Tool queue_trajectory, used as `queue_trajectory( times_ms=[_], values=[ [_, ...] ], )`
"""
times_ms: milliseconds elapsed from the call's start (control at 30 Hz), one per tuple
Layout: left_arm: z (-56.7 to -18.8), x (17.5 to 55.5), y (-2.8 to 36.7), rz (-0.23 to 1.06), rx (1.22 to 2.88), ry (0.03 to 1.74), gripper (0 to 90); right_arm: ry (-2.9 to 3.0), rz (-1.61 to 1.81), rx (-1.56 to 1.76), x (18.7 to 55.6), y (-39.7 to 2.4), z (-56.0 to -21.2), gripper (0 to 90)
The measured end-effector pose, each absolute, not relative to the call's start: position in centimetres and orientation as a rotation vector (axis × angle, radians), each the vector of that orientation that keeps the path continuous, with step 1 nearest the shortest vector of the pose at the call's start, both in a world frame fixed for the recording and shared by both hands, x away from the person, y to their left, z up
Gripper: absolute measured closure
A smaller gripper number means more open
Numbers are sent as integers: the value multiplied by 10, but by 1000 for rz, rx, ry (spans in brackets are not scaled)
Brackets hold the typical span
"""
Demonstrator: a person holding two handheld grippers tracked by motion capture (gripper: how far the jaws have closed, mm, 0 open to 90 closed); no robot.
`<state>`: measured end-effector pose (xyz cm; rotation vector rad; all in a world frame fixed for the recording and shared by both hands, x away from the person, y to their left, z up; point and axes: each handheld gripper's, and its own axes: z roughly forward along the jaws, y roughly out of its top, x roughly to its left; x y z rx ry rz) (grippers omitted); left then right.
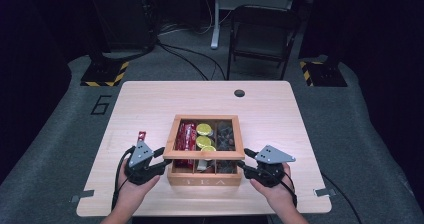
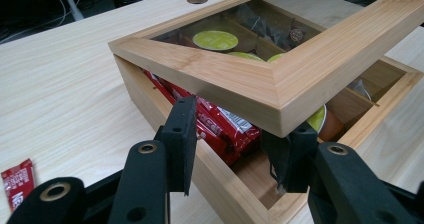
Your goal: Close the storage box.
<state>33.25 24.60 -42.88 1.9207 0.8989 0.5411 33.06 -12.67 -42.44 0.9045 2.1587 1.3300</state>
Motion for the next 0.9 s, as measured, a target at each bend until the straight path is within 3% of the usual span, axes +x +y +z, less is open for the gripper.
queue_trajectory(
  times_ms=[900],
  values=[
    [-454,329,240,468,2005,849,524,2272,1277,929,326,-125,-448,526]
  ],
)
